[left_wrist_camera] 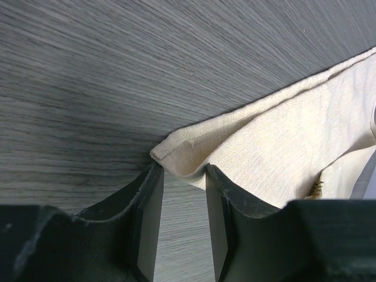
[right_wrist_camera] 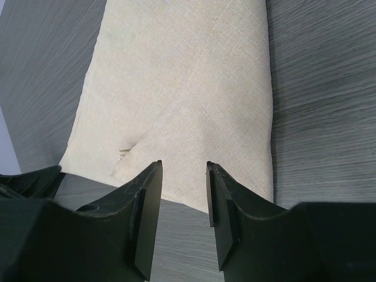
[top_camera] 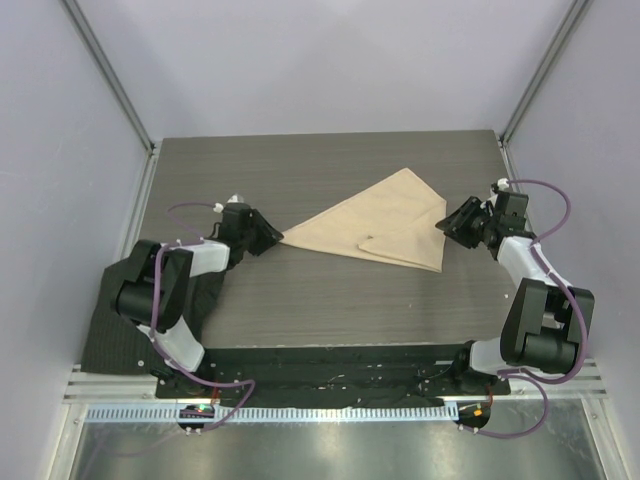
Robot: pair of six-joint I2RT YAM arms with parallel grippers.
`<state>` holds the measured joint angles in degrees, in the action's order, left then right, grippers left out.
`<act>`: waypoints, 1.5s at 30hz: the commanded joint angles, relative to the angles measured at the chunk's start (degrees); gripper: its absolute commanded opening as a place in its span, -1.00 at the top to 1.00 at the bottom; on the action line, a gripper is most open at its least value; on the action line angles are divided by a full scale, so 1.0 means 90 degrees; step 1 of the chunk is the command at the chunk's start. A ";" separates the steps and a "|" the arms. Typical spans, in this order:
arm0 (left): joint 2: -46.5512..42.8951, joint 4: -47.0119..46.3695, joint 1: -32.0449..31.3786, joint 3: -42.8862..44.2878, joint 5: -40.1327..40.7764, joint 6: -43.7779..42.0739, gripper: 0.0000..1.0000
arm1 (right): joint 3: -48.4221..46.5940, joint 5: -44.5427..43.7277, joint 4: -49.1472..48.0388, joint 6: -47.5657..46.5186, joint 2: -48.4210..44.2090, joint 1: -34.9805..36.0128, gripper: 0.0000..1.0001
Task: Fold the napkin, place the utensils inside, and roll it up
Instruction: Fold the napkin
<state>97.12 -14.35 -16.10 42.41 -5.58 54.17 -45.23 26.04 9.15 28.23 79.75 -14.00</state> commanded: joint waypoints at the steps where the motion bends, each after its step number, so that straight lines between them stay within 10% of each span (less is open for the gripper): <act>1: 0.0253 -0.0007 0.0031 0.0092 0.0210 -0.0150 0.24 | -0.0247 0.0163 -0.0128 0.0037 -0.0091 -0.0017 0.12; 15: 0.0615 0.0032 0.0031 0.0443 0.0045 -0.0638 1.00 | -0.0248 0.0270 -0.0079 -0.0012 -0.0179 0.0071 0.11; 32: -0.0411 -0.0192 -0.0622 0.1194 -0.0610 -0.0317 1.00 | -0.0052 -0.0665 -0.0421 0.0330 0.0016 0.1555 0.11; 45: 0.1346 -0.1179 -0.2322 0.3128 -0.1674 -0.0491 1.00 | -0.0013 -0.1438 -0.0216 0.0360 -0.0734 0.1555 0.10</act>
<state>104.51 -19.59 -33.95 66.24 -15.42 50.76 -45.32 16.73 8.23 30.63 78.19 0.01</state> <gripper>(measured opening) 0.023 0.446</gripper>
